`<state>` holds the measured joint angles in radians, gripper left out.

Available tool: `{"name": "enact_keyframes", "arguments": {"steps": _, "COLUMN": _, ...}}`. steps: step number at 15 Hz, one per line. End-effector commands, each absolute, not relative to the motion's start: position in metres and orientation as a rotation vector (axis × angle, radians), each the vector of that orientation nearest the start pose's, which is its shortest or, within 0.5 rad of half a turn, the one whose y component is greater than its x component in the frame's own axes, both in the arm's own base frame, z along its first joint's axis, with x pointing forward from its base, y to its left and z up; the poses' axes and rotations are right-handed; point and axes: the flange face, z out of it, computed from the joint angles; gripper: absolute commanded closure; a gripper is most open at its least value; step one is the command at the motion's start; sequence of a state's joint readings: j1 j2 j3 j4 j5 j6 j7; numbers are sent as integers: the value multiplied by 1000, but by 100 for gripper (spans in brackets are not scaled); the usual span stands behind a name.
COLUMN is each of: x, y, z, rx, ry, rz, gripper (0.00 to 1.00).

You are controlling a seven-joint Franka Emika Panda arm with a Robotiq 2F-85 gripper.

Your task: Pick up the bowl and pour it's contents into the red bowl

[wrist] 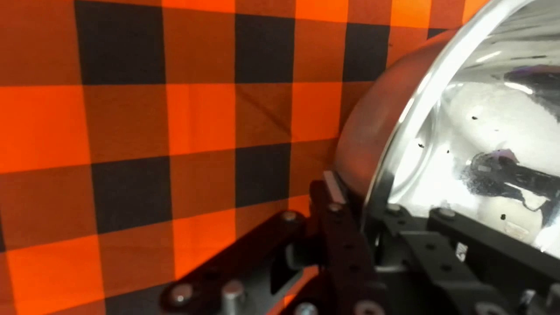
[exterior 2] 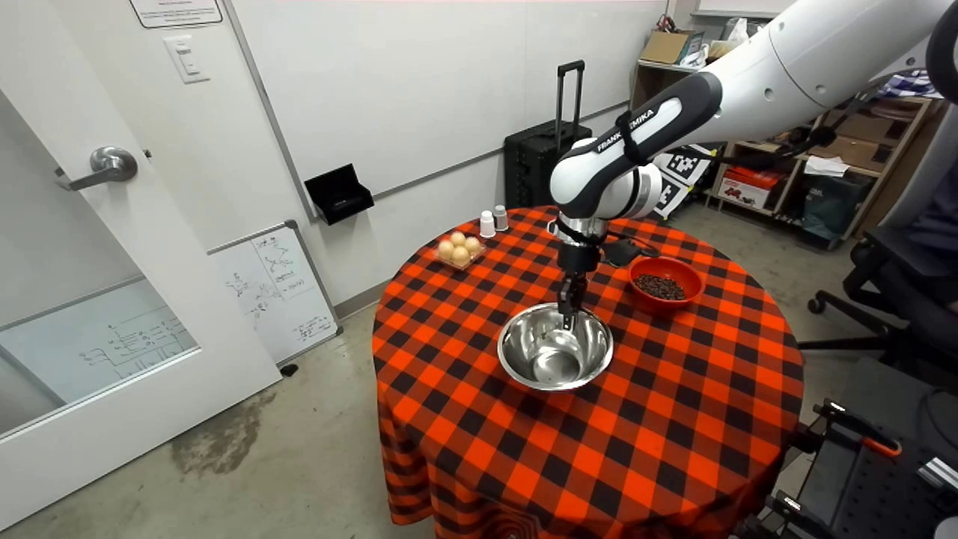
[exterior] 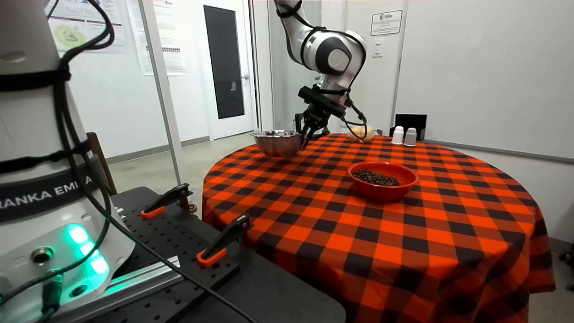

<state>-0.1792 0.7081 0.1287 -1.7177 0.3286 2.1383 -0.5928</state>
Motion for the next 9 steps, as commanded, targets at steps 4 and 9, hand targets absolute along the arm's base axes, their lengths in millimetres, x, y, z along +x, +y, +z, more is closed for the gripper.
{"name": "enact_keyframes", "arguments": {"steps": 4, "x": 652, "y": -39, "z": 158, "rx": -2741, "ry": -343, "rz": 100, "gripper": 98}}
{"name": "enact_keyframes", "arguments": {"steps": 9, "x": 651, "y": -47, "z": 148, "rx": -2762, "ry": -318, "rz": 62, "gripper": 98}}
